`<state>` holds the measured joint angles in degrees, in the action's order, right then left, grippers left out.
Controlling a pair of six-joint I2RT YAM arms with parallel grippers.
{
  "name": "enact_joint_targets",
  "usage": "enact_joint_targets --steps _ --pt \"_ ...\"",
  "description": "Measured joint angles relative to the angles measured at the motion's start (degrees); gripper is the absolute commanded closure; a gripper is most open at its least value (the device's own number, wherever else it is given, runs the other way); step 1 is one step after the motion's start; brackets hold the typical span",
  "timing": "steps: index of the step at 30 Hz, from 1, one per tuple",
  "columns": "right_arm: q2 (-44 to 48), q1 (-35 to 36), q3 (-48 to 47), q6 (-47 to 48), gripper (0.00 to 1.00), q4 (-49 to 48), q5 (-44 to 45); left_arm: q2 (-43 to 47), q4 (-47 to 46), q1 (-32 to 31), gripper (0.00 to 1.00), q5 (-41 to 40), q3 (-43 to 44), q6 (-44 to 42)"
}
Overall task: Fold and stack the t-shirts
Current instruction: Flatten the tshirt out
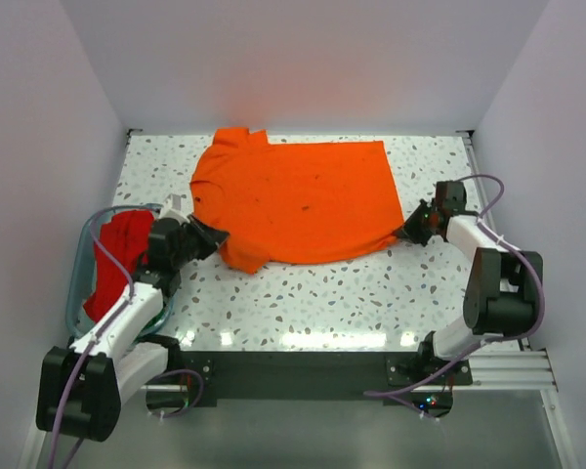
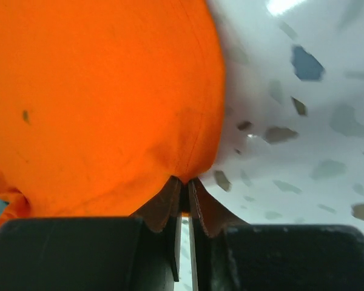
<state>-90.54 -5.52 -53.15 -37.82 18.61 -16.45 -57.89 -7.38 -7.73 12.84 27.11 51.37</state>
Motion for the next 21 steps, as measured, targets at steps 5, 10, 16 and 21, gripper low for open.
enact_joint_targets --steps 5,10,16,21 --pt "6.9 -3.5 8.5 3.0 0.46 1.3 2.3 7.0 5.0 -4.9 0.46 -2.8 -9.7 2.8" --pt "17.8 -4.3 13.5 5.0 0.36 3.8 4.9 19.8 14.4 -5.1 0.44 -7.8 -11.0 4.4" --pt "25.7 -4.2 15.3 5.5 0.37 4.6 6.5 21.2 20.5 -5.2 0.48 -13.9 -10.8 5.1" --pt "25.2 -1.6 15.7 5.3 0.41 4.8 6.8 14.1 23.2 -6.7 0.49 -18.3 -10.7 5.1"
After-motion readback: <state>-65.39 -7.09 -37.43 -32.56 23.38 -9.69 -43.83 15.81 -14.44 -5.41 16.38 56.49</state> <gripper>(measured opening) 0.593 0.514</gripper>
